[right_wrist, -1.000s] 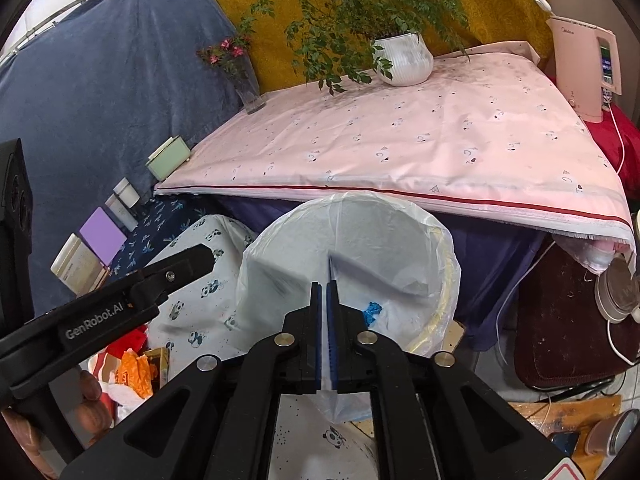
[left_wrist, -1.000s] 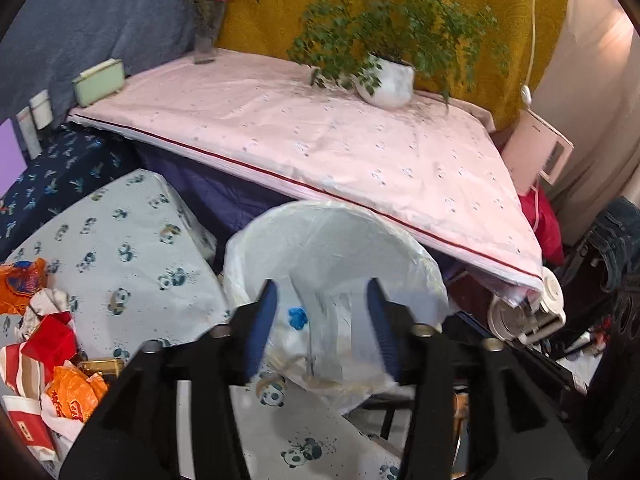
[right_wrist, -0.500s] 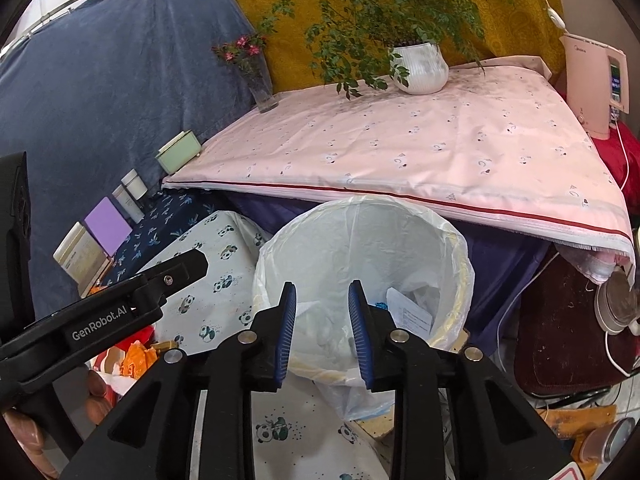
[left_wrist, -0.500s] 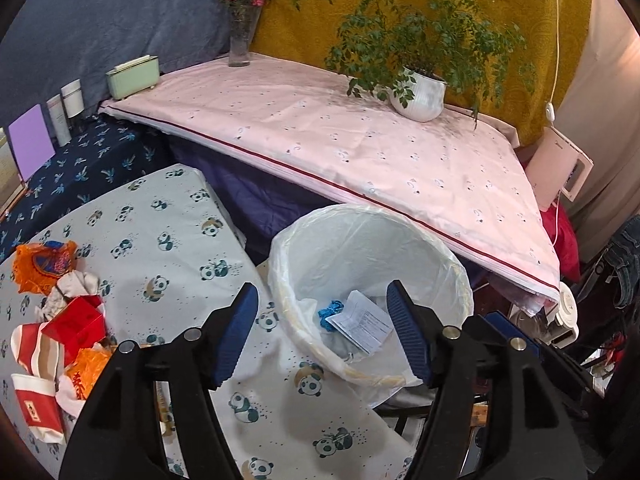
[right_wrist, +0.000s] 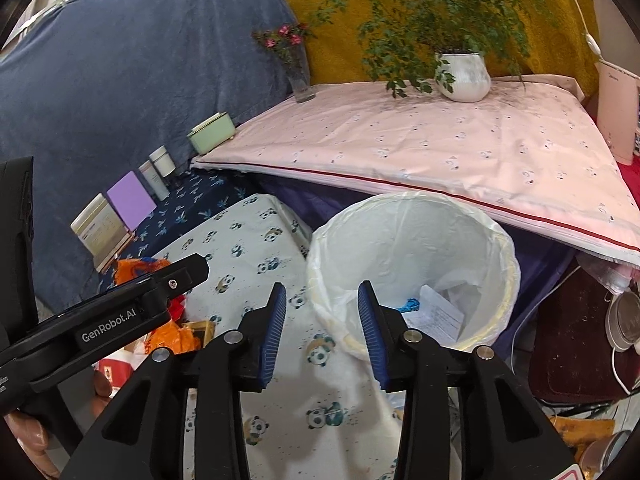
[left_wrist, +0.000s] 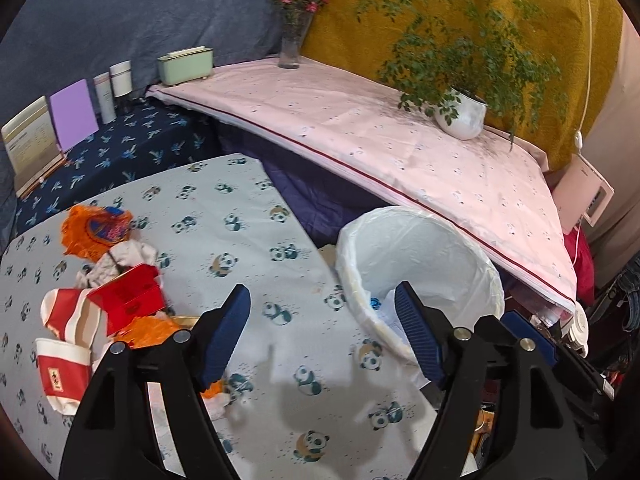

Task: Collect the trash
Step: 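Move both tools back over the remaining trash on the table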

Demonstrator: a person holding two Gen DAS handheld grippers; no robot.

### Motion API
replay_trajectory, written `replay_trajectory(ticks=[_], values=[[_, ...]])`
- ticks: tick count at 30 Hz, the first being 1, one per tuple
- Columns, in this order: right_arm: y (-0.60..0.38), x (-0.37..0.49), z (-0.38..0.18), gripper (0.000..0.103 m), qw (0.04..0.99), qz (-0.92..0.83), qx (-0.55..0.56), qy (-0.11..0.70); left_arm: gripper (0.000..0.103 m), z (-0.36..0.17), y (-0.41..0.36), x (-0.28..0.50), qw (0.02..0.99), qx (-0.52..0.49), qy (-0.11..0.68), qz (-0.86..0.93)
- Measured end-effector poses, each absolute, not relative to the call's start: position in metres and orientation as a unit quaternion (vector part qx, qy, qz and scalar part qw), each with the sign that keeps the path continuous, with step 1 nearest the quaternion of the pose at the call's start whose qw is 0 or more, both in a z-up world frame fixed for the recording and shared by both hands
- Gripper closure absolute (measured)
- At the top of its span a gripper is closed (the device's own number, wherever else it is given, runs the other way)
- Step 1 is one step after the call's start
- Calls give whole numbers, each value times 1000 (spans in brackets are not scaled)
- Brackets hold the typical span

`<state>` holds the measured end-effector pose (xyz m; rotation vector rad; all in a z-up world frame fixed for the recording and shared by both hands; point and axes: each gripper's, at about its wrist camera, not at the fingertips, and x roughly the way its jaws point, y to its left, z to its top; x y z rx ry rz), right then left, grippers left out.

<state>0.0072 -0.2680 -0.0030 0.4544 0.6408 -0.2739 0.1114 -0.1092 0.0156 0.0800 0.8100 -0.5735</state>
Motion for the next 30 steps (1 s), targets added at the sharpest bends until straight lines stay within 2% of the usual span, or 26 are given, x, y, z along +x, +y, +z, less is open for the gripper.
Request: replay_trajectory(ticks=[9,27,30], values=[[-226,21,1,56,921,-97,197,322,21,12,-51,113,893,19,391,-221],[-128,54,-20,53,914,-7,154,377,18,-21,87,125,902,-25,423,-84],[-113,60,-26,52,910,6,152,386,14,-30,106,126,902,-23,427,-64]])
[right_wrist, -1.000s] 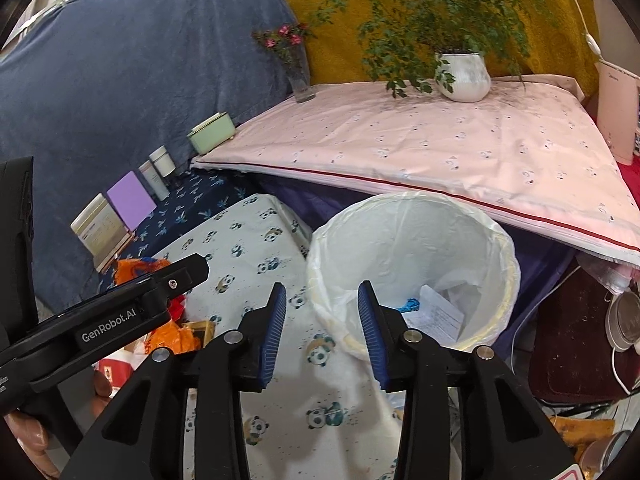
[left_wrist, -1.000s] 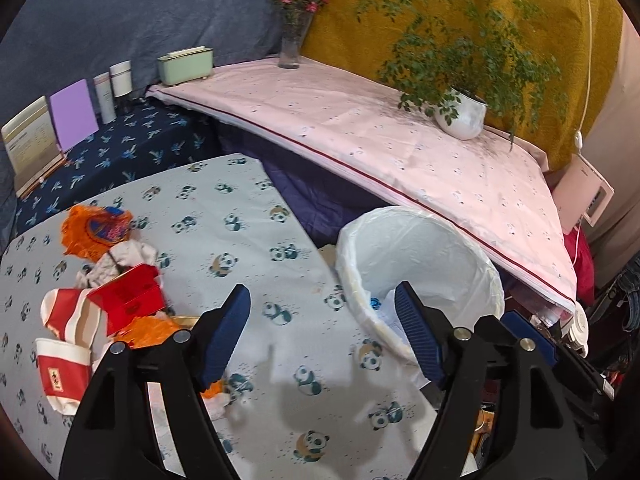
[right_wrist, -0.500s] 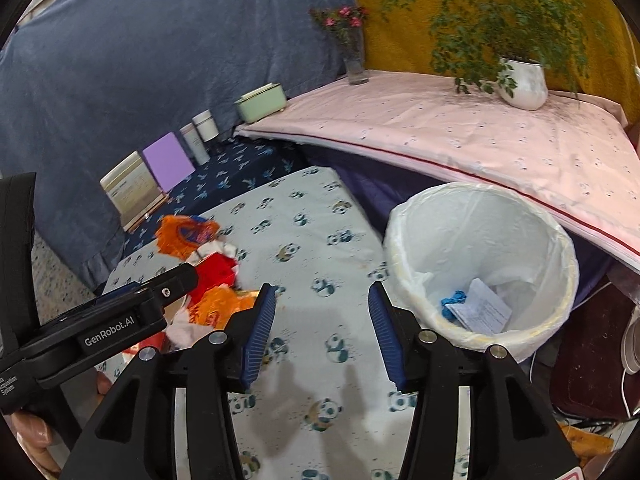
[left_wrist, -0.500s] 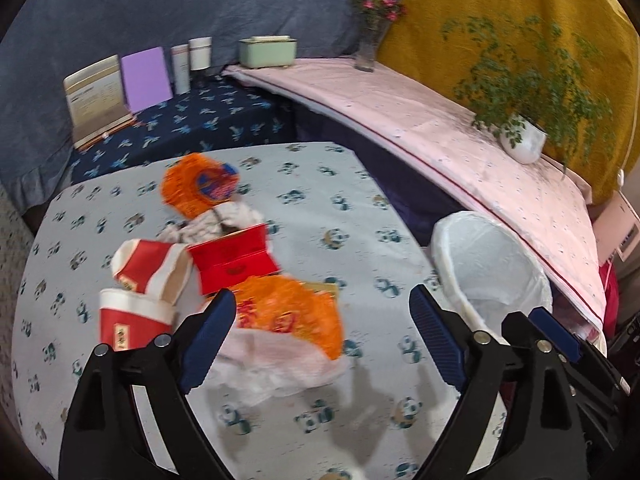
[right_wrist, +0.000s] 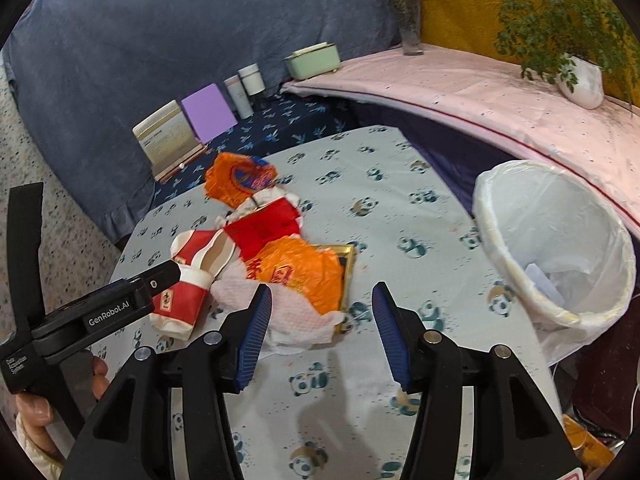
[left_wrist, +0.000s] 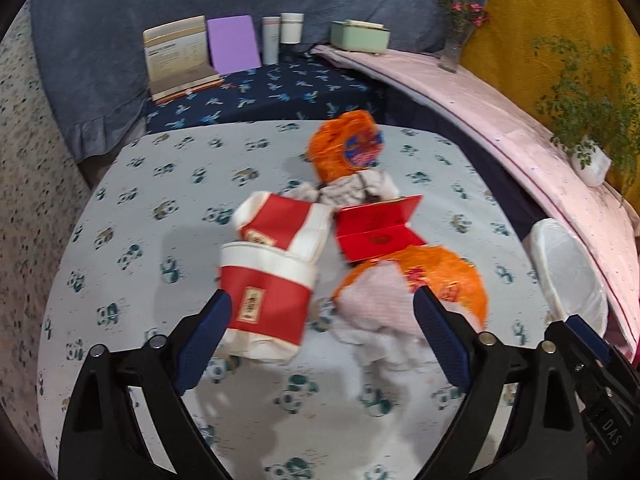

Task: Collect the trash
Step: 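Move both tools back over the remaining trash on the table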

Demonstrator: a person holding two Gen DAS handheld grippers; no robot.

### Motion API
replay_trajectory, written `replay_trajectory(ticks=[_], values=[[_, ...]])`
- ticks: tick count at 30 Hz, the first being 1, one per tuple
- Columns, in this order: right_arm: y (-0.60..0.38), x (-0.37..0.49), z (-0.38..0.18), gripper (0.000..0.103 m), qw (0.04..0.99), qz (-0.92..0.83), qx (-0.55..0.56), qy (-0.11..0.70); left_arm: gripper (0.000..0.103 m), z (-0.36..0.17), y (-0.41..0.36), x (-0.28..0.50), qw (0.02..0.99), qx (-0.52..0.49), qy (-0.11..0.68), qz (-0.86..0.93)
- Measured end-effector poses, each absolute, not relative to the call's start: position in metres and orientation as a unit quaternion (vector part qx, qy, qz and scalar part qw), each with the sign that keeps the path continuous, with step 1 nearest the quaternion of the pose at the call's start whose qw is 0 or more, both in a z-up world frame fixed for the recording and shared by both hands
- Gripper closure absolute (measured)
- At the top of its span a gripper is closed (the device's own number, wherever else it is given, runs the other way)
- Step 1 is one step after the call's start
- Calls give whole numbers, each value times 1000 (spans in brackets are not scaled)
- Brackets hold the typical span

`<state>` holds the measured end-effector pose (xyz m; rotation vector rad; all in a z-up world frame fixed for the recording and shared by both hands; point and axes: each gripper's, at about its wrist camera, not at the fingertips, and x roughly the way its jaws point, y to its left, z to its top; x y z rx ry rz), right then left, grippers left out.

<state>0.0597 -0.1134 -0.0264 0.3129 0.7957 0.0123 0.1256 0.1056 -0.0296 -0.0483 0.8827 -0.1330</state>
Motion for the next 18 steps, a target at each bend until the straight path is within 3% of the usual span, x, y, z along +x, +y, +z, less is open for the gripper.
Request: replay_trajectory(ticks=[18], values=[[-50,102,-63,52,890,46,113,439,17,-81,153,157,873,-50,485,-34]])
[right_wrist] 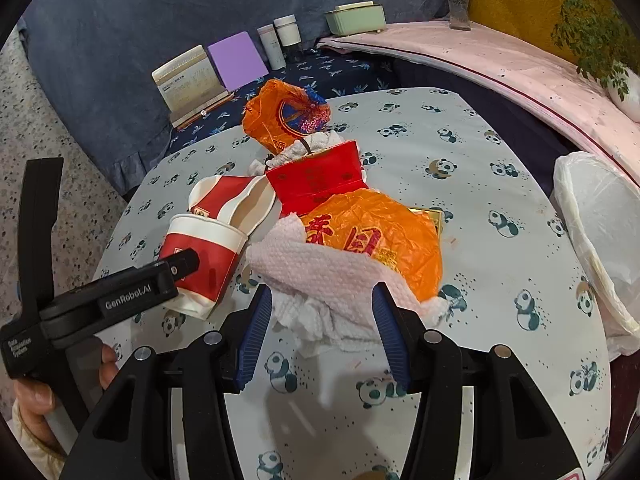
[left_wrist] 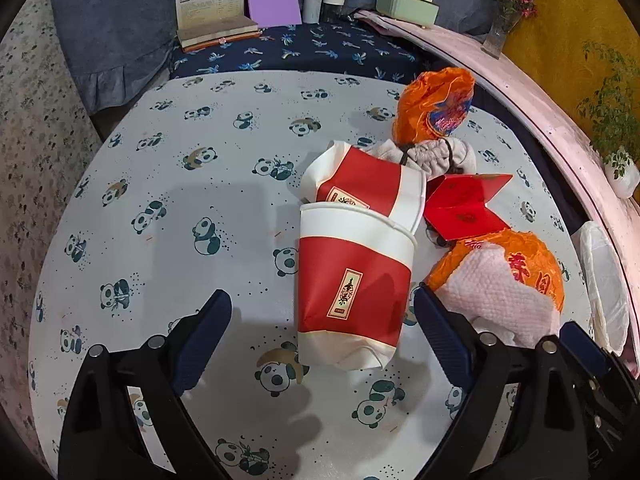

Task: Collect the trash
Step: 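Move both tools back over the remaining trash on the table, then grasp the red-white paper cup with the left tool while the right tool grasps the pink tissue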

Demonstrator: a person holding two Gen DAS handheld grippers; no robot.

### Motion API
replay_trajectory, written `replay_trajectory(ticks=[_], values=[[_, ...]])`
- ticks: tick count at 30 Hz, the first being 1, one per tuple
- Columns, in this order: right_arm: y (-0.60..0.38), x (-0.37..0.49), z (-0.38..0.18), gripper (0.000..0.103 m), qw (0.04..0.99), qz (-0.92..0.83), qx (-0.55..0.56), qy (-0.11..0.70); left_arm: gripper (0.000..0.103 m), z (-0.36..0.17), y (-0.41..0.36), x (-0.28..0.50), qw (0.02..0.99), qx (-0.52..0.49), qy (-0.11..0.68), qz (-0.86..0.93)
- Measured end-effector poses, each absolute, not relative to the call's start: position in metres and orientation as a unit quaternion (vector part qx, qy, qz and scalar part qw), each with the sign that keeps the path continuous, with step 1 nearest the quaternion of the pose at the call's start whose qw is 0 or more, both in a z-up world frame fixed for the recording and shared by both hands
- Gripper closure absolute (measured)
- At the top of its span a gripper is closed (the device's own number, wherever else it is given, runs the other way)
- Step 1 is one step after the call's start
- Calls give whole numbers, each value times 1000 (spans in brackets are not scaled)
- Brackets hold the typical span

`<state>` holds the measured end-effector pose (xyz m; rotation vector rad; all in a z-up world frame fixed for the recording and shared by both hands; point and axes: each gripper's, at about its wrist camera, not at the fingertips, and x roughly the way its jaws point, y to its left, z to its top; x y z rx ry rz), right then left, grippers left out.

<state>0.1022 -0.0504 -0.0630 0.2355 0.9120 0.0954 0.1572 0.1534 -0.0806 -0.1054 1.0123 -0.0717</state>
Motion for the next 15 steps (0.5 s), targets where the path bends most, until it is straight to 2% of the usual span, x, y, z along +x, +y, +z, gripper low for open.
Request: replay_trajectory(ticks=[2,8,9,10,11,12,15], values=[[-49,109,-67,52,889,43,111,442,21,-85,153,159,869,-52,491,-39],[-44,122,-83,54,880,42,105,461,50,-98,147,162,853,-58,515,-64],[-43,122,-86,60,879,44,103,464,57,-100,146,161,851,-57,518,-69],[-41,123,-88,64,877,46,101,468,58,-100,144,160,850,-55,519,-71],[-40,123,-90,75,875,50,99,472,63,-101,143,159,850,-54,519,-72],[-38,122,-92,83,873,53,98,475,64,-100,142,159,850,-54,519,-74],[-37,120,-93,95,871,60,100,477,64,-98,140,155,850,-57,519,-79]])
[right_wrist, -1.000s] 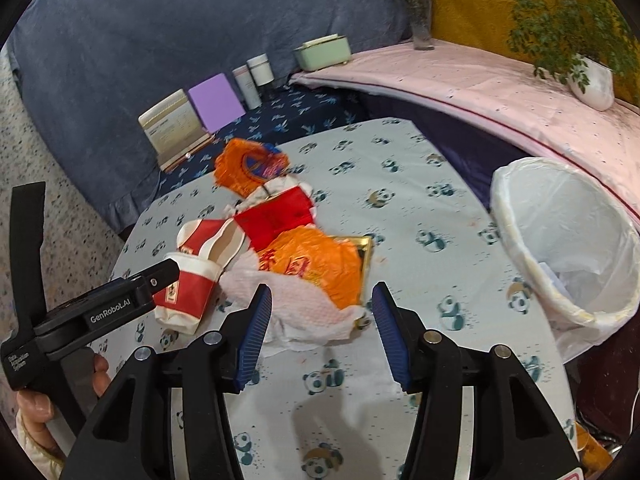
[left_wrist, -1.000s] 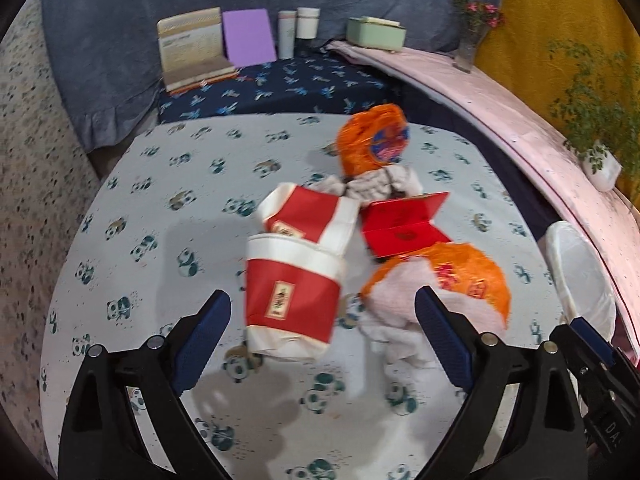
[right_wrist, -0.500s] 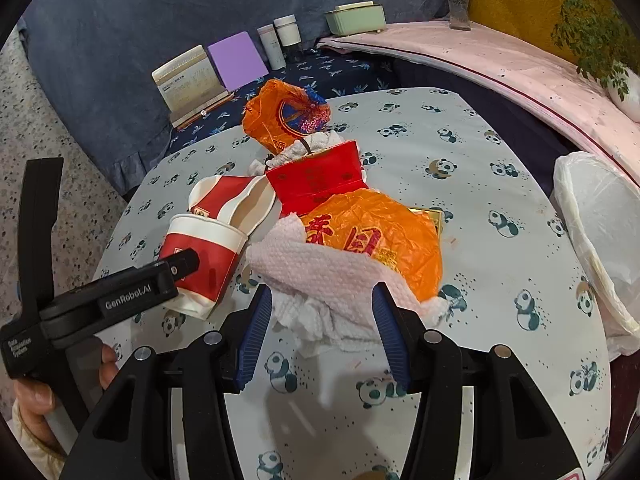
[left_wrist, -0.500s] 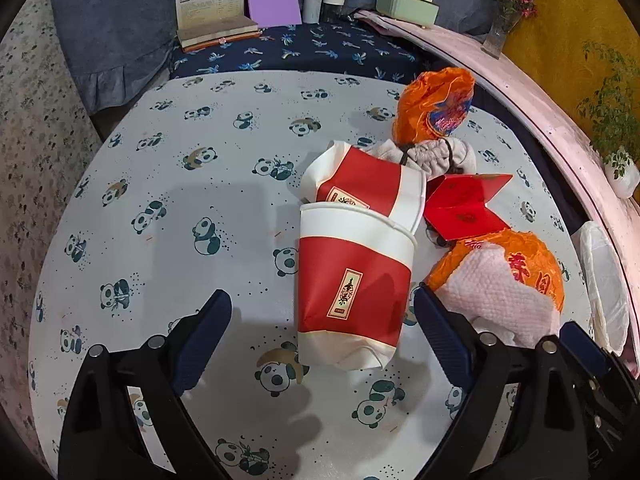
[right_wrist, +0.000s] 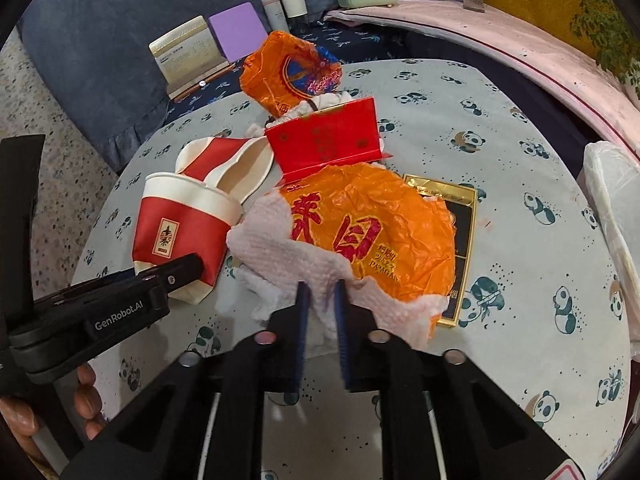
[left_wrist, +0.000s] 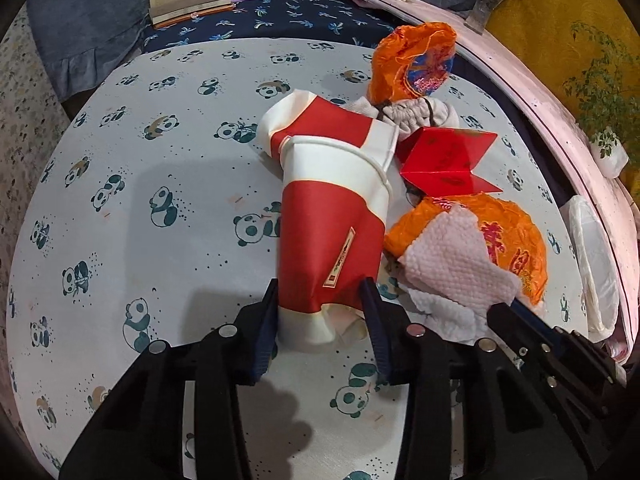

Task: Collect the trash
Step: 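Grasp the red-white paper cup with the left tool while the right tool grasps the pink tissue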

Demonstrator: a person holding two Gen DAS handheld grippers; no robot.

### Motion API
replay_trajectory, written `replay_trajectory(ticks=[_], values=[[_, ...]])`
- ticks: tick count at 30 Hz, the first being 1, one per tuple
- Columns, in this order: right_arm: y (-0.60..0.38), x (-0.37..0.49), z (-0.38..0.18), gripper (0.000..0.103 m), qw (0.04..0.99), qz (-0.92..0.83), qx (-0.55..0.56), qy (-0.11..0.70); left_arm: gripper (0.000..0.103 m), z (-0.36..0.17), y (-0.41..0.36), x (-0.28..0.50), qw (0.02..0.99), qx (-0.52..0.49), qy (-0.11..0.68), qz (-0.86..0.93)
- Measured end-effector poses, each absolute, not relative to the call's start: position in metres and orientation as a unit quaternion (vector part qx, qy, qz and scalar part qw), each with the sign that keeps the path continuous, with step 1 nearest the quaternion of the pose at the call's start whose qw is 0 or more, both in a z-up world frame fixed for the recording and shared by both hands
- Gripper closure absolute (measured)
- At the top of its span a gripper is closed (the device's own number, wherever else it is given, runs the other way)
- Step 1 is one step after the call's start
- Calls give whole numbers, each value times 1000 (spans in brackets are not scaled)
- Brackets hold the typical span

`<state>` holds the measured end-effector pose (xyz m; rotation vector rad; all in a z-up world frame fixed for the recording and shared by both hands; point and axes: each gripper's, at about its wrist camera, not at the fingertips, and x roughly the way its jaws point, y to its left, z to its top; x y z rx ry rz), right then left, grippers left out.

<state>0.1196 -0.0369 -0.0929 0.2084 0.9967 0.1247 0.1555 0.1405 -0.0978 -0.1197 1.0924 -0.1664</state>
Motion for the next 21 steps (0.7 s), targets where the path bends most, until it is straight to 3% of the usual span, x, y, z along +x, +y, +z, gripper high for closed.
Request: replay_trajectory(ticks=[21], values=[[-70,80,-1,100,918,71,133,367,64,-30,129,118,883,-58,455,-97]])
